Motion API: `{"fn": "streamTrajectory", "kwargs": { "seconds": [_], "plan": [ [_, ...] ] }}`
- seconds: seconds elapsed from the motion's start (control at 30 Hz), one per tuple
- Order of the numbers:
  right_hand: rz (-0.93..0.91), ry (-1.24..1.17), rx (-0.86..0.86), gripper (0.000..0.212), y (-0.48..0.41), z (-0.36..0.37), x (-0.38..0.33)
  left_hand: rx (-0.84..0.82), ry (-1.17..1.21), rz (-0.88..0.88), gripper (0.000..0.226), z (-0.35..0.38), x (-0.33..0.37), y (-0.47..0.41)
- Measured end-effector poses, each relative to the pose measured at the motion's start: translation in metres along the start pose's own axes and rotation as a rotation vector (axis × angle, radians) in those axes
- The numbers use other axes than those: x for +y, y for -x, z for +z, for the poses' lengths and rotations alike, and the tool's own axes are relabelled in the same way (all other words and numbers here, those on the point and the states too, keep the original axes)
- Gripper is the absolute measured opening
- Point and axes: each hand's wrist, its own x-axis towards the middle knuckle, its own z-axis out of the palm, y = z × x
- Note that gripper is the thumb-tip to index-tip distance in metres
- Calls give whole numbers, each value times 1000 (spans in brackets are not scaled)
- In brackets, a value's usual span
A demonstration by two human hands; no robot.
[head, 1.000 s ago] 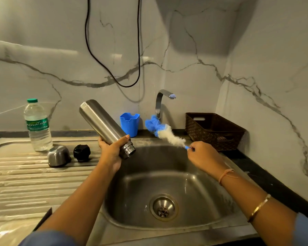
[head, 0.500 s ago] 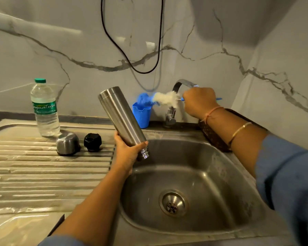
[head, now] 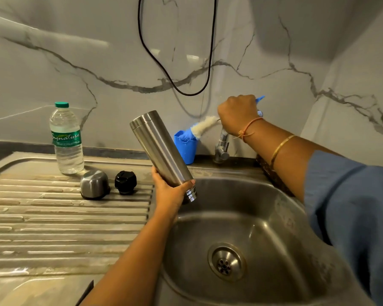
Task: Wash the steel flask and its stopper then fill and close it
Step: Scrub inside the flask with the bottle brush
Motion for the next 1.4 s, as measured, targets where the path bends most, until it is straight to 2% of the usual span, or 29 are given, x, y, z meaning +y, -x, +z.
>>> {"fn": "streamTrajectory", "kwargs": {
  "seconds": [0.17,0.27,0.37,0.57,0.67,1.0,1.17,1.27,1.37,1.4],
  "plan": [
    [75,-47,18,13,25,4,28,31,30,7,110,-1,0,2],
    [124,-119,-5,6,42,6,43,47,5,-11,97,0,2,6],
    [169,-192,16,18,53,16,51,38,-33,-16,80,2,5,13],
    [217,-363,31,35,68,24,43,21,-5,-34,83,1,3,22],
    [239,-381,35,31,75,24,35,18,55,-64,85,0,3,24],
    [316,-582,-124,16,143,21,42,6,135,-81,91,-1,2,19],
    [336,-806,-323,28,194,26,28,84,230,-88,83,11,4,14],
    [336,-994,-412,28,216,26,11,139,316,-102,90,21,7,8],
    [332,-1081,-399,26,234,26,-5,146,349,-103,107,27,15,3],
    [320,-1093,-395,25,240,26,-9,141,363,-99,107,28,18,0]
  ]
}}
